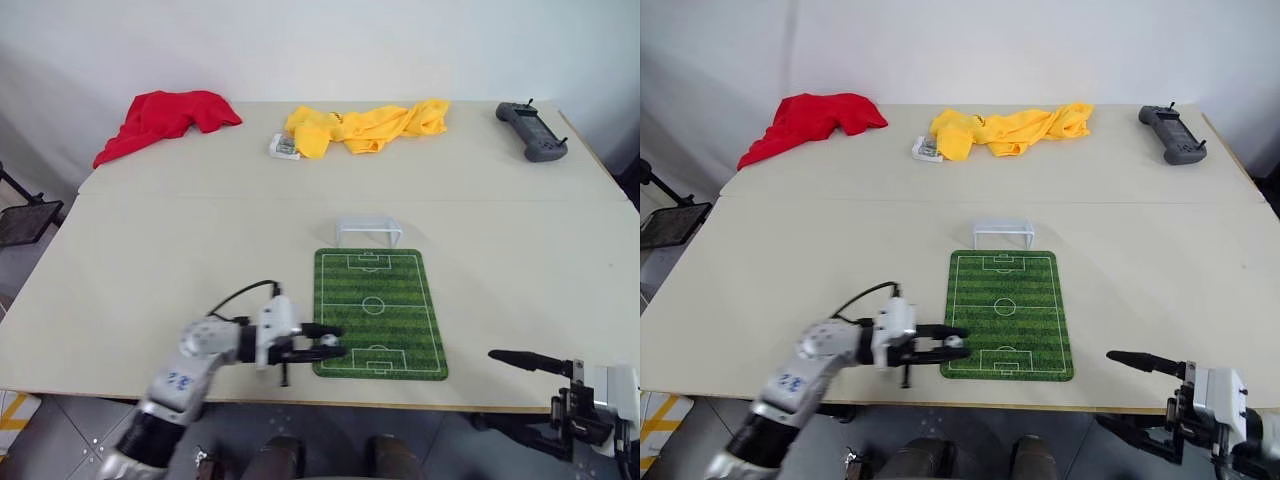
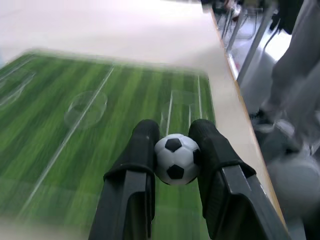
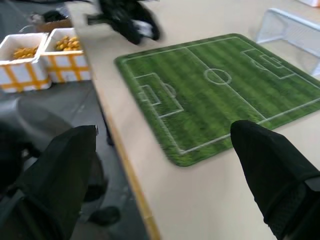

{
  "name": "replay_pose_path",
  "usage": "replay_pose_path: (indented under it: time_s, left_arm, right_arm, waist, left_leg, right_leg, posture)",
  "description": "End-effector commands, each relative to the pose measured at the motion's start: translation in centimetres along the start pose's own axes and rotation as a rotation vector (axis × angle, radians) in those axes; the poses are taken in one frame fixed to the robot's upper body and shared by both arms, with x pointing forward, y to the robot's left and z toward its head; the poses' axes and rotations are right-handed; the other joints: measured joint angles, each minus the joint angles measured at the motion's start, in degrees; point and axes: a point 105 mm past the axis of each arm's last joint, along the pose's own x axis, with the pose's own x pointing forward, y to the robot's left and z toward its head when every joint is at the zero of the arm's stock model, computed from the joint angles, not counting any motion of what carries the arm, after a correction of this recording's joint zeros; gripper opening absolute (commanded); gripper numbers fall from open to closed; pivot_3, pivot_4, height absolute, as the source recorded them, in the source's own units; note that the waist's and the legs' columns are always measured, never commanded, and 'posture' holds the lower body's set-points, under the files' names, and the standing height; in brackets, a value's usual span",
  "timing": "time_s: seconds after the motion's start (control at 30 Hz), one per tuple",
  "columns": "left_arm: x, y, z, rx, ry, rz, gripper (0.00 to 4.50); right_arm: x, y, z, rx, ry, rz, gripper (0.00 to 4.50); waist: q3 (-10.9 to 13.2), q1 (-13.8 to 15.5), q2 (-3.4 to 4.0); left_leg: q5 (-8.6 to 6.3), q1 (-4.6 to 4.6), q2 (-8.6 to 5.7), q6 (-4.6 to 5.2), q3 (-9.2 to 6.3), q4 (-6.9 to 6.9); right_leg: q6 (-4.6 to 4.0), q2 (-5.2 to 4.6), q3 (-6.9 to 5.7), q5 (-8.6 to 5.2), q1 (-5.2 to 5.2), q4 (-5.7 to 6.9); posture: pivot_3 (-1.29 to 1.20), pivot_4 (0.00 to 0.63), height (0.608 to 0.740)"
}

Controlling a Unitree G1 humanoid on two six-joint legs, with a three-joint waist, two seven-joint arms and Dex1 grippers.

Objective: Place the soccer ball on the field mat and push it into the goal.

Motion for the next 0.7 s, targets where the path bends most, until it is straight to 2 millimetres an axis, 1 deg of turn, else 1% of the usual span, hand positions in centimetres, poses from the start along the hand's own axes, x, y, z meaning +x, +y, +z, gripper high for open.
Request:
replay_pose_path:
  time_s: [0.03,0.07,0.13,0.23,0.37,0.5,0.6,0.67,0.7]
  left_arm:
    - [2.0,-0.4,0.5,0.034,0.026,-0.013,0.87]
    - [2.6,-0.5,0.4,0.027,0.039,-0.014,0.87]
    - [3.2,-0.3,0.0,0.031,0.066,-0.008,0.87]
    - [3.3,-0.5,-0.5,0.079,0.111,-0.038,0.87]
    - [3.5,-0.9,-1.0,0.094,0.140,-0.051,0.87]
    - [3.8,-0.8,-1.0,0.108,0.137,-0.032,0.87]
    - [3.8,-1.3,-1.2,0.113,0.137,-0.048,0.87]
    - [3.8,-1.1,-1.1,0.117,0.132,-0.031,0.87]
    - [3.8,-1.0,-1.1,0.122,0.132,-0.028,1.22]
  right_arm:
    - [-0.5,0.3,1.0,-0.028,-0.015,-0.018,4.50]
    - [-0.5,0.4,1.1,-0.027,-0.014,-0.026,4.50]
    - [-0.4,0.6,1.2,-0.028,-0.017,-0.038,4.50]
    - [-0.2,0.6,1.7,-0.038,-0.030,-0.061,4.50]
    - [0.1,0.5,2.2,-0.047,-0.040,-0.081,4.50]
    - [0.4,0.6,2.5,-0.046,-0.044,-0.088,4.50]
    - [0.7,0.8,2.7,-0.041,-0.050,-0.089,4.50]
    - [0.8,0.8,2.8,-0.036,-0.052,-0.093,4.50]
    - [0.8,0.9,2.7,-0.035,-0.053,-0.095,4.50]
  waist:
    - [0.00,-0.49,0.00]
    - [0.00,-0.50,0.00]
    - [-0.01,-0.48,0.01]
    - [0.00,-0.39,0.01]
    - [0.00,-0.23,0.01]
    - [0.00,0.09,0.01]
    - [0.00,0.16,0.01]
    - [0.00,0.29,0.01]
    - [0.00,0.33,0.01]
  left_leg:
    - [0.00,0.03,0.02,0.00,0.03,-0.01]
    - [0.00,0.04,0.04,-0.01,0.05,-0.03]
    - [-0.01,0.06,0.05,-0.01,0.05,-0.03]
    - [0.00,0.03,0.03,-0.01,0.04,0.00]
    - [0.00,0.02,0.00,-0.01,0.03,0.01]
    - [0.00,0.01,0.01,-0.01,0.00,0.00]
    - [0.00,0.01,0.01,-0.01,0.00,0.00]
    - [0.00,0.01,0.01,-0.01,0.00,-0.01]
    - [0.00,0.00,0.00,-0.01,0.00,0.00]
  right_leg:
    - [0.00,0.01,0.02,0.00,-0.01,0.01]
    - [0.00,0.03,0.02,0.00,-0.02,0.01]
    - [0.00,0.04,0.02,0.00,-0.02,0.02]
    - [0.00,0.03,0.01,0.00,-0.02,0.00]
    - [0.00,-0.01,0.02,0.00,0.00,-0.03]
    - [0.00,0.00,0.00,0.00,0.00,-0.04]
    - [0.00,-0.01,0.00,0.00,0.00,-0.04]
    - [0.00,-0.01,0.00,0.00,-0.01,-0.05]
    - [0.00,-0.01,0.00,0.00,0.00,-0.05]
  posture:
    - [0.00,0.150,0.740]
    - [0.00,0.150,0.740]
    - [0.00,0.150,0.740]
    - [0.00,0.150,0.740]
    - [0.00,0.150,0.740]
    - [0.00,0.150,0.740]
    - [0.00,0.150,0.740]
    - [0.00,0.150,0.740]
    - [0.00,0.150,0.740]
